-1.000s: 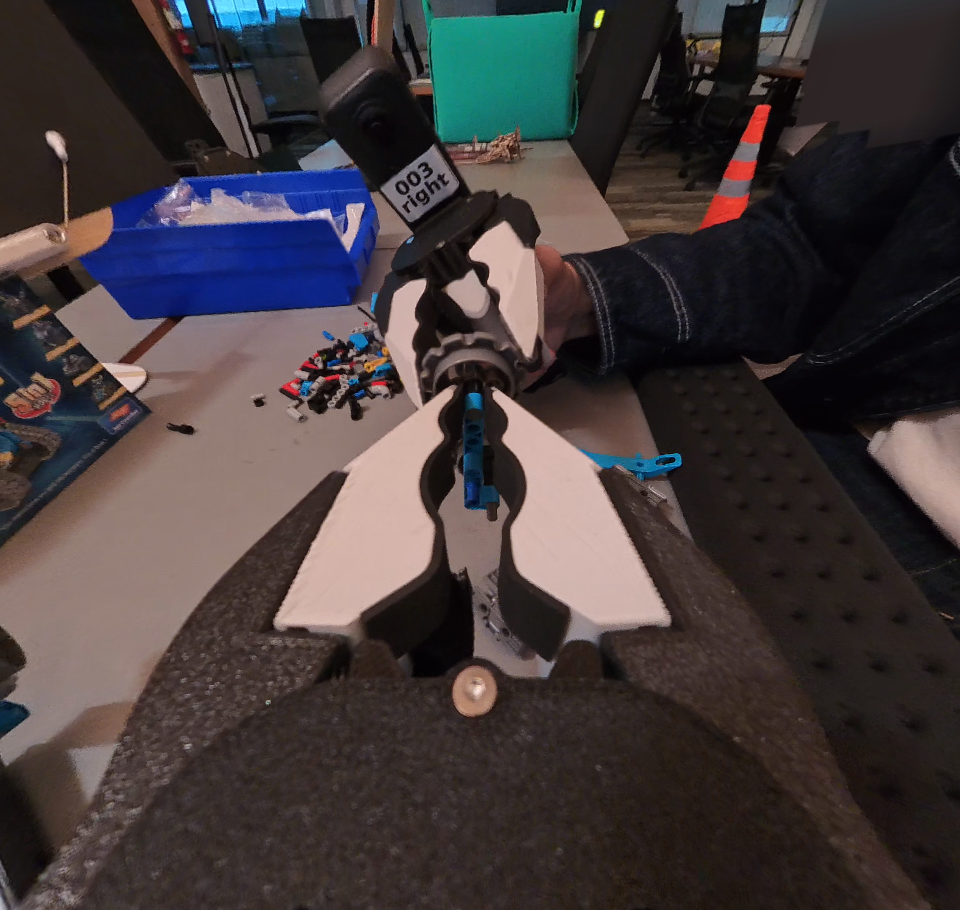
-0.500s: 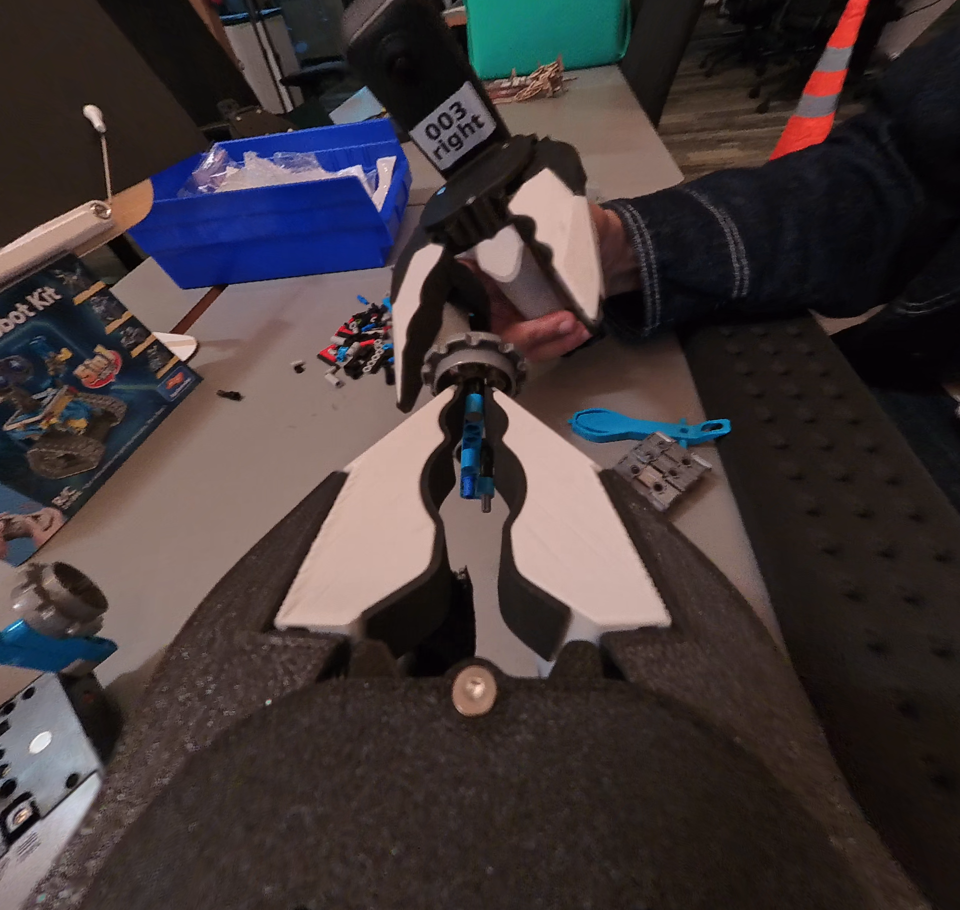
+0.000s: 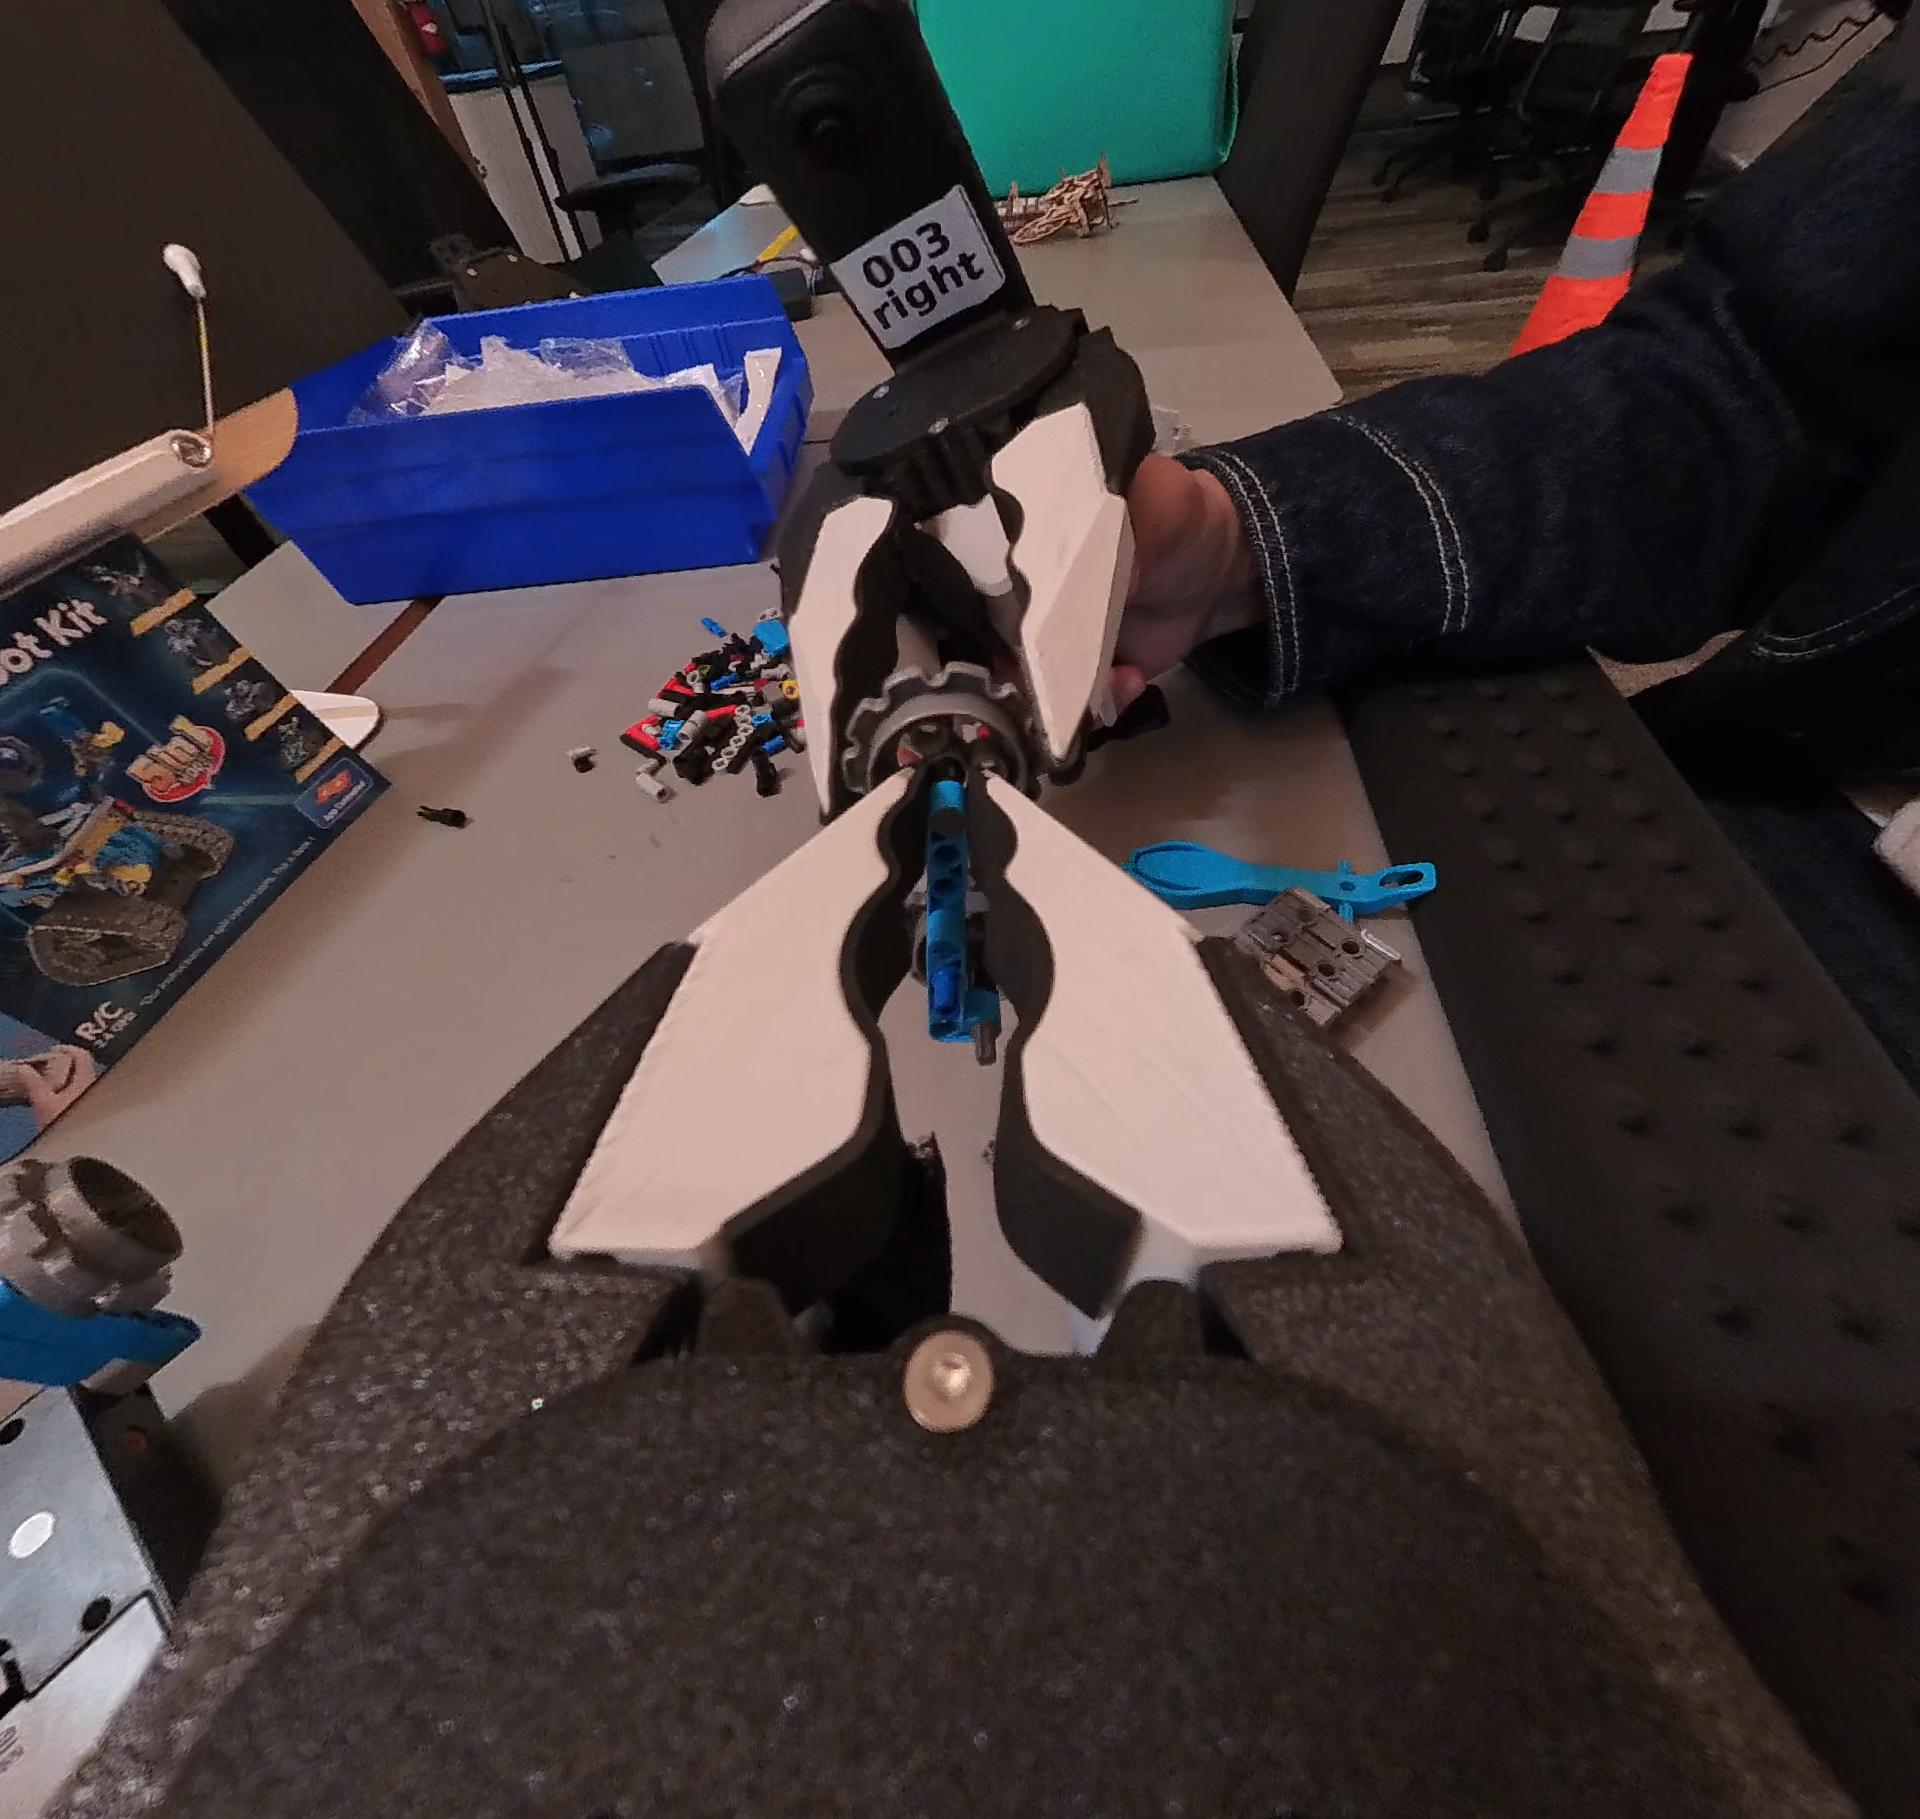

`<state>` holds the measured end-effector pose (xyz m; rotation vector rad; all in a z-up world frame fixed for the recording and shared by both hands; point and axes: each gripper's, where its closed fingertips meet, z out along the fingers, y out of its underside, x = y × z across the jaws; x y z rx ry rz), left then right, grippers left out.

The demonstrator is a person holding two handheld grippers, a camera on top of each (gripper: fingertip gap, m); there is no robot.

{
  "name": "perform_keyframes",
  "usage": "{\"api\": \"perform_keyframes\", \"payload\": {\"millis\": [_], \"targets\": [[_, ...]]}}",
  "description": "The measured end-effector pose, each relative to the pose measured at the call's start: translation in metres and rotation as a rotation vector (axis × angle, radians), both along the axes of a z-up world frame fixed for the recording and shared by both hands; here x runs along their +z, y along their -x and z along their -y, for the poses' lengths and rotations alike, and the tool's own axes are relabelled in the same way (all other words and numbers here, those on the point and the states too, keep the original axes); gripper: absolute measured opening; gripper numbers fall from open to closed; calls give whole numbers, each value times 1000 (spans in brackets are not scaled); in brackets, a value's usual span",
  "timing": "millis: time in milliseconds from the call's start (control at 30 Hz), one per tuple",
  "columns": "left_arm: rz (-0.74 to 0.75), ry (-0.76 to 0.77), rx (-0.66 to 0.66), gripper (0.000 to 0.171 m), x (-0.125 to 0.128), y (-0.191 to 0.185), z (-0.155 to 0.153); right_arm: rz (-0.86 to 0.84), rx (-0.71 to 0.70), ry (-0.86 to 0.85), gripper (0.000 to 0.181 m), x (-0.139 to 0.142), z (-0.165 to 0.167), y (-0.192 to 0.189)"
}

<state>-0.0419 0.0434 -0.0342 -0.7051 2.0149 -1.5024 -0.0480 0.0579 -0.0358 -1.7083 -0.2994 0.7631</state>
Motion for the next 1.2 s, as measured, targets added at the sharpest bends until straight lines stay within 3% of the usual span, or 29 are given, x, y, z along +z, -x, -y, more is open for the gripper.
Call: {"api": "perform_keyframes", "payload": {"millis": [400, 567, 767, 867, 967, 1067, 1200], "targets": [[-20, -31, -10, 5, -7, 1, 2, 120, 5, 37, 37, -11, 4, -1], [-45, -81, -9, 5, -18, 1, 2, 373, -59, 14, 37, -21, 4, -3], [-42, -142, 3, 6, -24, 1, 1, 411, -59, 30, 33, -27, 6, -5], [-62, -88, -11, 6, -22, 1, 2, 372, -52, 38, 33, -26, 6, -4], [-66, -80, 19, 6, -25, -4, -3, 429, -129, 2, 34, -28, 0, -9], [-85, 14, -31, 5, -14, 3, -4, 449, -125, -111, 63, -13, 1, -3], [-132, 45, -148, 5, -20, 15, 14, 412, 12, -72, 65, -24, 7, 14]]}}
